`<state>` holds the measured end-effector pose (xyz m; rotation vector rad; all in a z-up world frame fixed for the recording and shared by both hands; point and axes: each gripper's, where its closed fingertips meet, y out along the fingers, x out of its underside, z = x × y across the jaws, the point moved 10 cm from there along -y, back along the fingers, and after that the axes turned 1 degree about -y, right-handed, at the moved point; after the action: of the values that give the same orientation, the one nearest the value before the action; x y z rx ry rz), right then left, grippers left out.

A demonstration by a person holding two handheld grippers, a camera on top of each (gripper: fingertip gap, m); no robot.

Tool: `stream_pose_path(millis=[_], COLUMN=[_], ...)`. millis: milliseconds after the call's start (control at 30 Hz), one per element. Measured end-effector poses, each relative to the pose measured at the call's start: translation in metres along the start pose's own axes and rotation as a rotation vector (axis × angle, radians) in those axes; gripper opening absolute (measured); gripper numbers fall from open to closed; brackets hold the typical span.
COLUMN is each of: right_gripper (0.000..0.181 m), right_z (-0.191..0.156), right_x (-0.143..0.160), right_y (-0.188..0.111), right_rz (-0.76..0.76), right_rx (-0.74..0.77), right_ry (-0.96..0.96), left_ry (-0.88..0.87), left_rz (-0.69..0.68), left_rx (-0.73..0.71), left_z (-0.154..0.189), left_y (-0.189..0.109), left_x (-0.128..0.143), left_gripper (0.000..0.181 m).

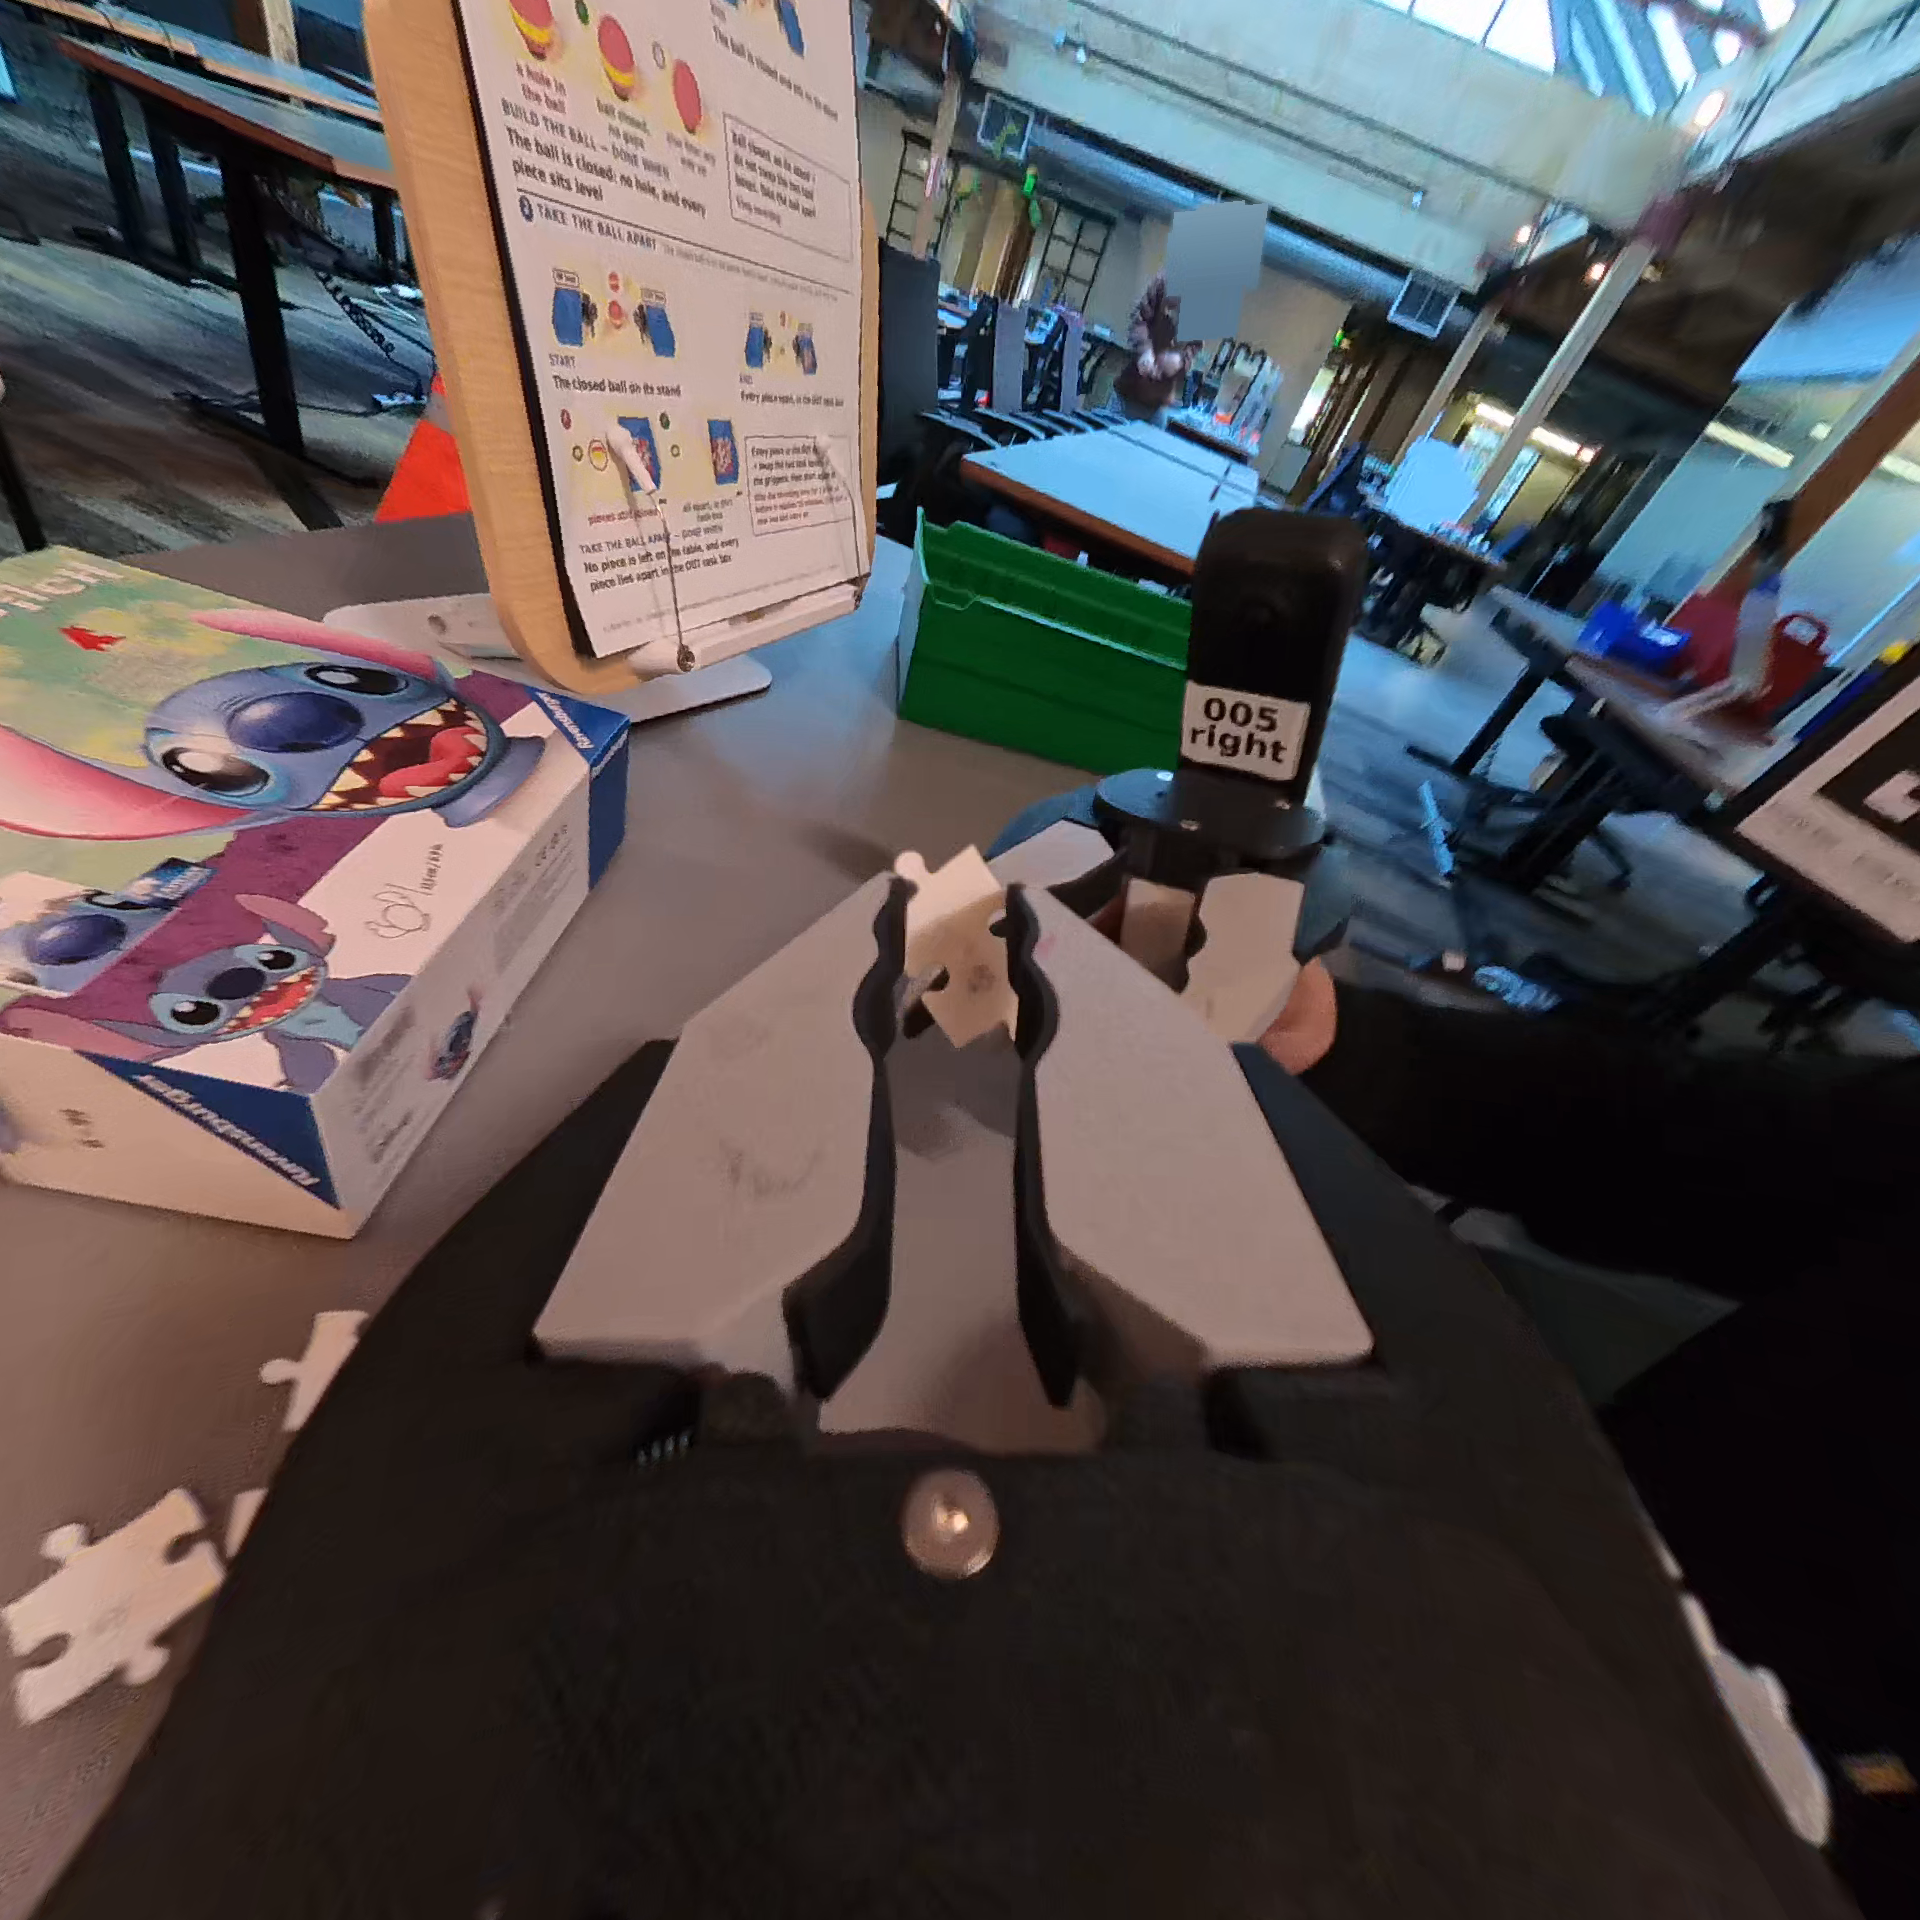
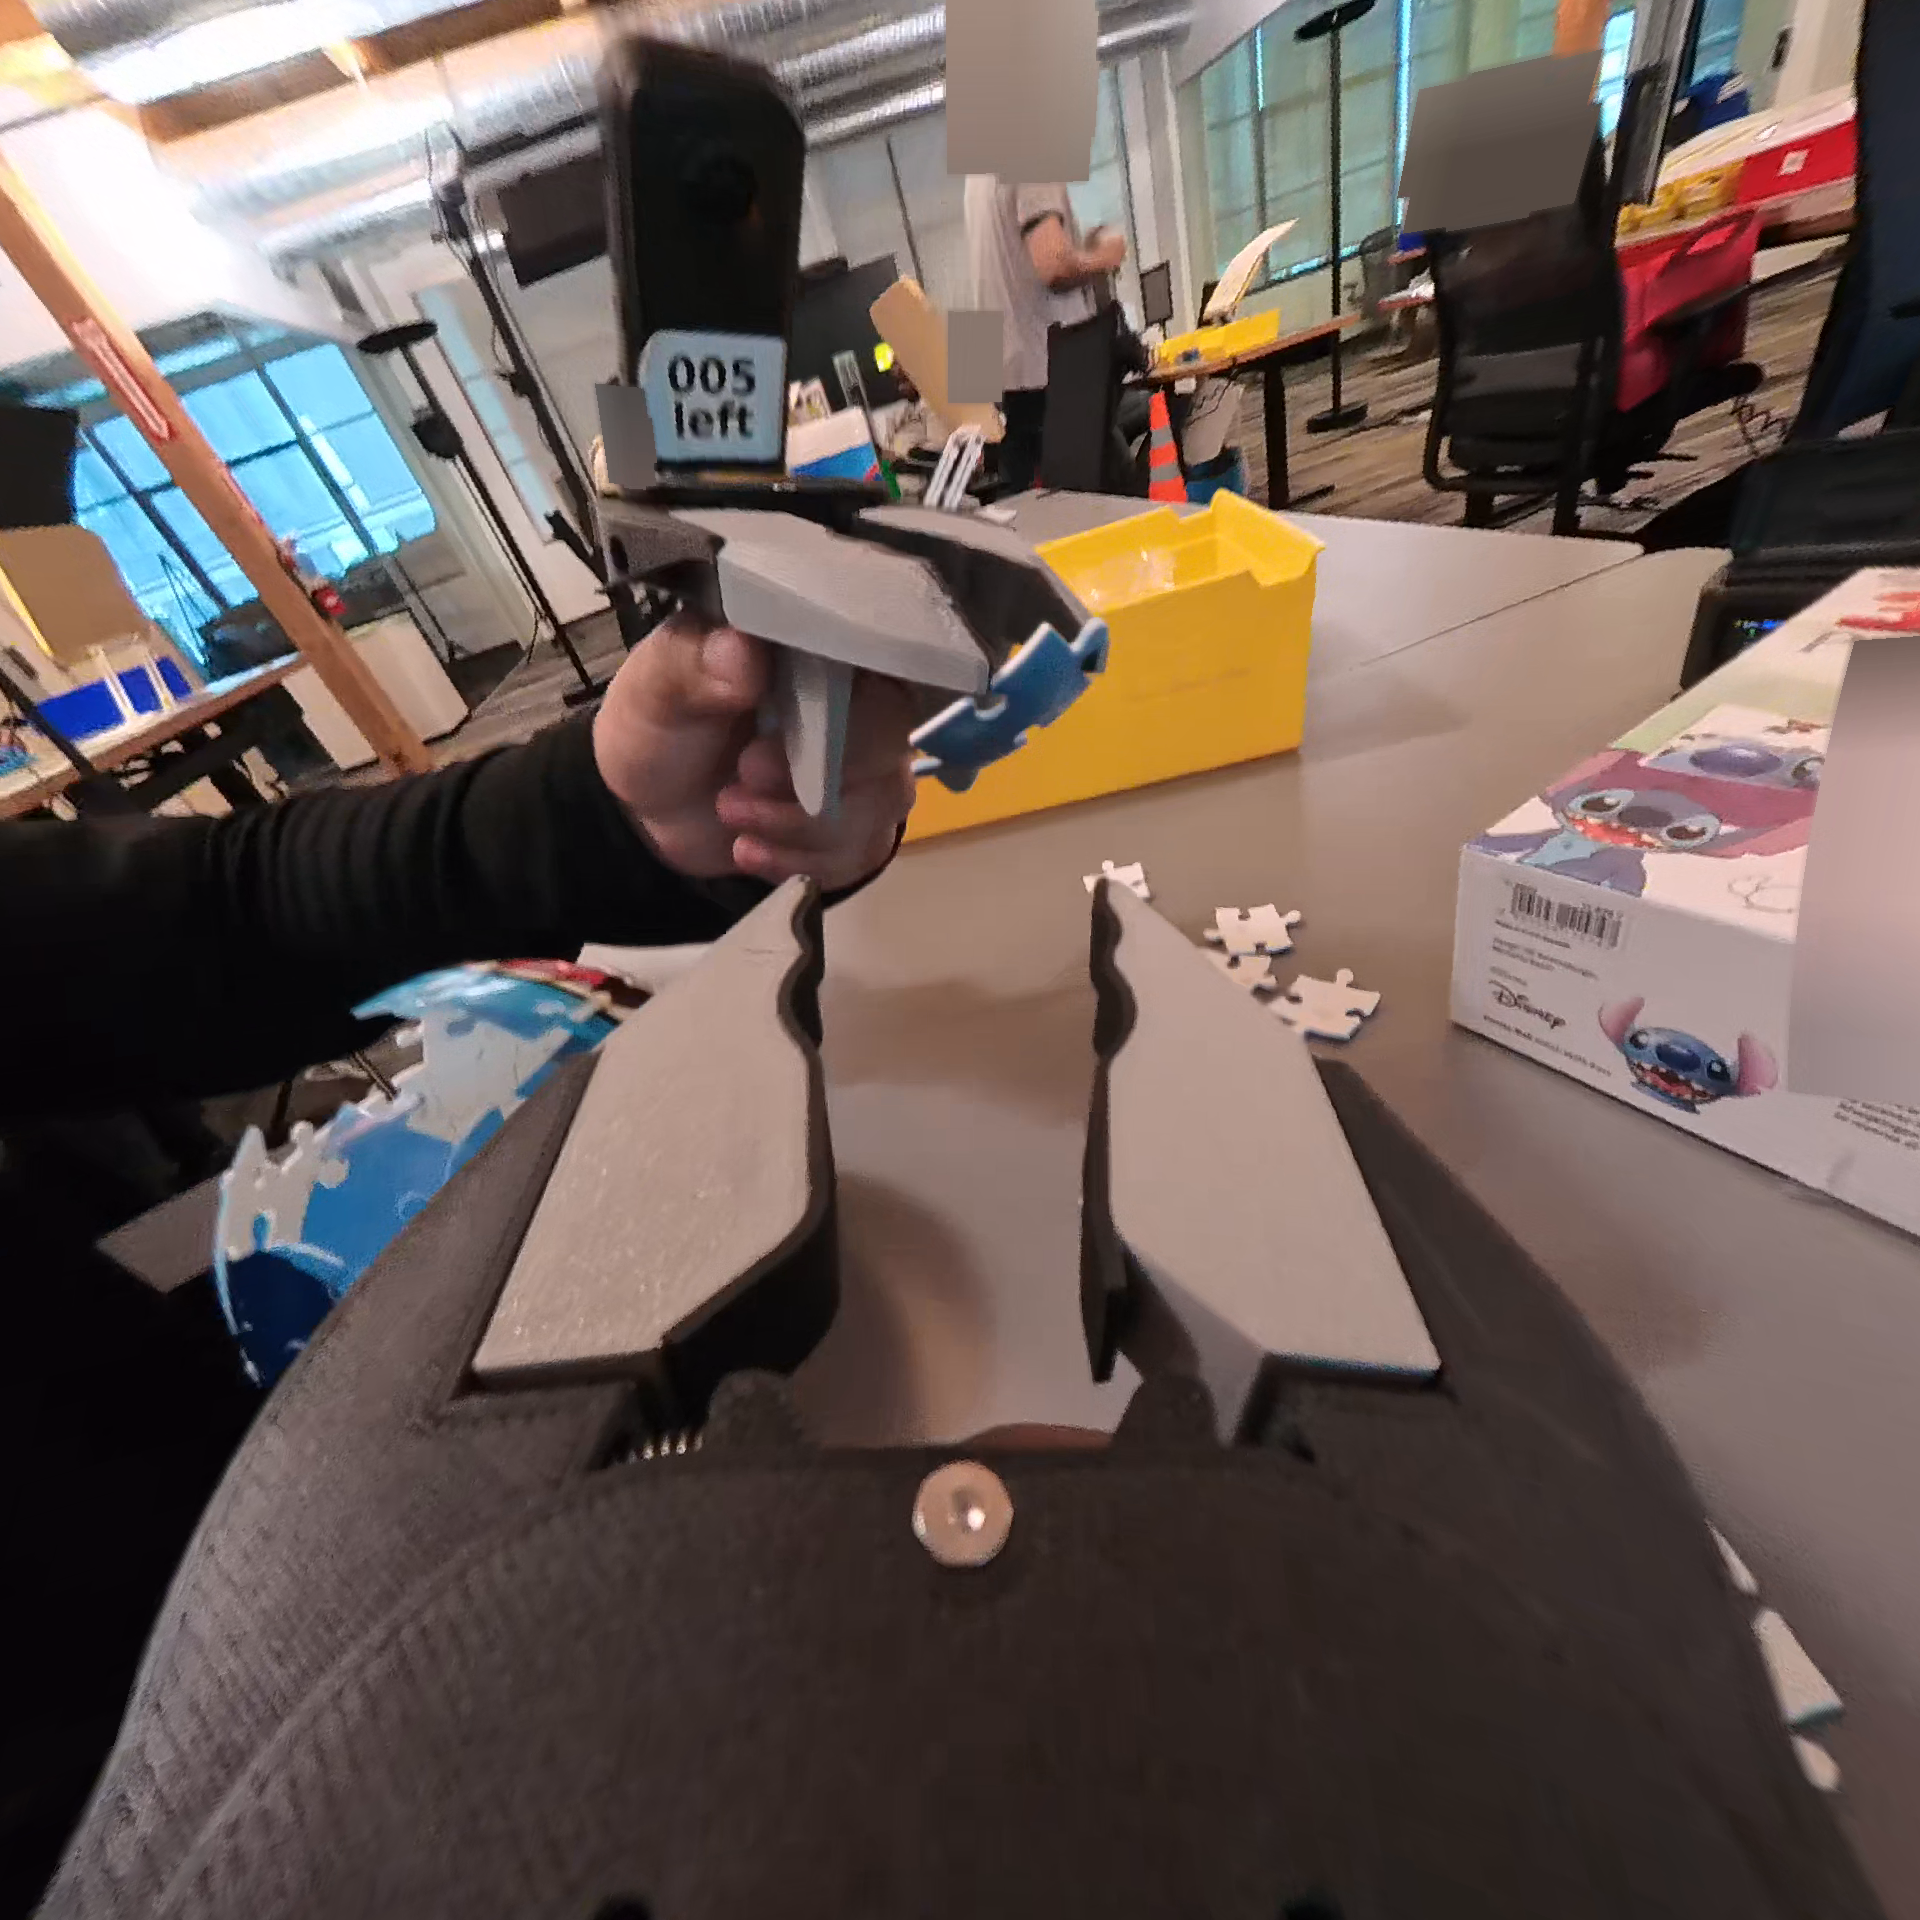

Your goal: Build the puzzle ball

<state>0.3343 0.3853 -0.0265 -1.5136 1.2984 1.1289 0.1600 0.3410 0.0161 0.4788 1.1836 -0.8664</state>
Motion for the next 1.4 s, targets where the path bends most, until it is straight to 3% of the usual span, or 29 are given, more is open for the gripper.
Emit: stream_pose_path(millis=[167, 267, 433, 533, 600, 733, 867, 1033, 1200, 1267, 1333, 1400], right_gripper=[0.045, 0.021, 0.012, 0.003, 0.0, 0.0, 0.0, 0.0, 0.0, 0.0, 0.0, 0.0], right_z=[-0.004, -0.006, -0.016, -0.028, -0.036, -0.045, -0.043, -0.024, -0.023, -0.026, -0.029, -0.03], right_x=[-0.01, -0.014, -0.014, -0.012, -0.011, -0.005, 0.001, 0.0, 0.003, 0.004, 0.005, 0.006], right_y=[0.003, 0.0, -0.003, -0.006, -0.01, -0.014, -0.021, -0.03, -0.025, -0.023, -0.021, -0.02], right_rz=[0.073, 0.113, 0.094, 0.084, 0.085, 0.056, 0.077, 0.171, 0.171, 0.156, 0.137, 0.119], right_rx=[0.0, 0.005, -0.003, -0.014, 0.007, -0.009, -0.136, -0.287, -0.358, -0.352, -0.34, -0.318], right_ry=[0.022, 0.002, -0.055, -0.108, -0.154, -0.185, -0.091, 0.132, 0.194, 0.181, 0.16, 0.136], left_ry=[0.035, 0.097, 0.14, 0.172, 0.16, 0.22, 0.239, 0.161, 0.121, 0.108, 0.126, 0.146], left_rz=[-0.041, -0.084, -0.118, -0.07, -0.082, -0.162, -0.241, -0.261, -0.246, -0.249, -0.265, -0.285], left_rx=[-0.056, -0.092, -0.139, -0.159, -0.129, -0.203, -0.249, -0.128, -0.03, 0.015, 0.026, 0.015], left_z=[0.011, 0.021, 0.035, 0.048, 0.057, 0.066, 0.07, 0.071, 0.071, 0.073, 0.073, 0.073], left_y=[0.005, 0.008, 0.003, -0.011, -0.019, -0.031, -0.042, -0.035, -0.017, -0.012, -0.01, -0.011], left_x=[0.0, -0.001, -0.003, -0.008, -0.009, 0.0, 0.008, 0.006, -0.003, -0.003, -0.002, 0.0], left_gripper=[0.017, 0.017, 0.016, 0.0, 0.004, 0.016, 0.018, 0.029, 0.028, 0.022, 0.0, 0.0])
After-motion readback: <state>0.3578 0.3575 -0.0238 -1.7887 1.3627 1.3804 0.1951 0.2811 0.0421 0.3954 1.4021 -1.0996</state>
